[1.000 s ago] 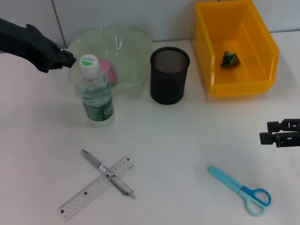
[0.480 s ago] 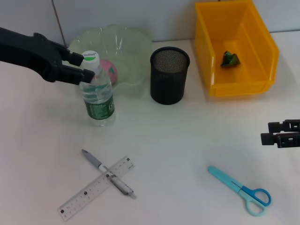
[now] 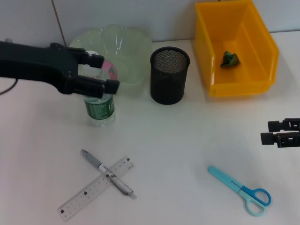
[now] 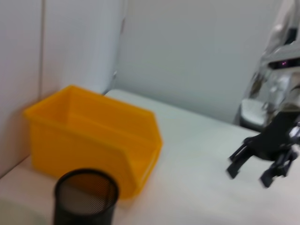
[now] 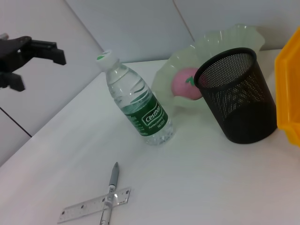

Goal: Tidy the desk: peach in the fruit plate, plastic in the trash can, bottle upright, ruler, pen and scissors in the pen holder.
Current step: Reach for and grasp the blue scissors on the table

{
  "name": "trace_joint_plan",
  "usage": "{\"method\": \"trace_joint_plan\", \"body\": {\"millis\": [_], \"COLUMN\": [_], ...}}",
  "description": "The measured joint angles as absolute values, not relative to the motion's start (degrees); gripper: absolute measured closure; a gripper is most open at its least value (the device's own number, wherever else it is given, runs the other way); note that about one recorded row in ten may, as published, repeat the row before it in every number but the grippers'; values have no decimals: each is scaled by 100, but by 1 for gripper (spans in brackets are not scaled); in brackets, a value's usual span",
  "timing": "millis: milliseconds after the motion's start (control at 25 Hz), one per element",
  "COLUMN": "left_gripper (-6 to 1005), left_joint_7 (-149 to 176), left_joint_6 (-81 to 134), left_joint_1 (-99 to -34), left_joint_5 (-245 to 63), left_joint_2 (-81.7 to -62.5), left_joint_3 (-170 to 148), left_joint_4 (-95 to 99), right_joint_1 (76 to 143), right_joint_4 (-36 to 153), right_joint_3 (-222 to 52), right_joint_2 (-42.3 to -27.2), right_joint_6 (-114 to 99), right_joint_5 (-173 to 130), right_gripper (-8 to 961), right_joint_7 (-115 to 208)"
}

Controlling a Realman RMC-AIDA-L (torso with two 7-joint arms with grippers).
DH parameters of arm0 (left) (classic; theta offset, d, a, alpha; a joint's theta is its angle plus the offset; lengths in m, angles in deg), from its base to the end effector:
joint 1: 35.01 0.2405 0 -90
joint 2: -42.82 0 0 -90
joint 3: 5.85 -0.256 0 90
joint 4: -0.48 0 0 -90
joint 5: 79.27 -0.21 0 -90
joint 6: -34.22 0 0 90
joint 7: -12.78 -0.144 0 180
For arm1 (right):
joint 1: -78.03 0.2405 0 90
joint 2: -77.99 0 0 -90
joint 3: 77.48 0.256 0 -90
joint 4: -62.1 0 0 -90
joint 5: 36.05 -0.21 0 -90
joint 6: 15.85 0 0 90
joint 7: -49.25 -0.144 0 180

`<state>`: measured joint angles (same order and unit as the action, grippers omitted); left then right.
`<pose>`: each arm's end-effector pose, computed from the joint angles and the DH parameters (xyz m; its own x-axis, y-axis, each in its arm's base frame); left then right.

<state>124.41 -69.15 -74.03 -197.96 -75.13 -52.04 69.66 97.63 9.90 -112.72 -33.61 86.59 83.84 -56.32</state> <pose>-0.1475 0.3603 0.0697 0.8969 0.3045 0.3208 0.3458 -0.9349 -0.0793 0.3198 0.2799 0.0949 0.6058 -0.6735 -0.4236 -0.7639 -0.6411 -0.0732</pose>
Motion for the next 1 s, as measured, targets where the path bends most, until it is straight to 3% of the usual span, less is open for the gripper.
{"method": "trace_joint_plan", "body": {"millis": [160,480,1000], "left_gripper": [131,139,139], "left_joint_7": [12242,11375,9302], "left_joint_6": [-6987,-6410,-5685], "left_joint_1": [-7172,-6504,-6256], "left_joint_5": [-19259,-18162,-17129], "left_joint_2": [-7556,-7585,-7592], "left_joint_3": [-5380,-6333,-7453], "left_joint_4": [6899,6480,5012], "right_joint_1": [9809,9871,9926], "right_joint_4": [989,990,960], "right_joint_3": [-11284,-11318,-11334], "right_joint_2": [-3347,-3320,-3241], "right_joint_6": [8669,8675,8761], "right_joint_5": [8382,8376,8373], "right_gripper": [162,162,162], "right_joint_7": [-5556,-5475,-5454]}}
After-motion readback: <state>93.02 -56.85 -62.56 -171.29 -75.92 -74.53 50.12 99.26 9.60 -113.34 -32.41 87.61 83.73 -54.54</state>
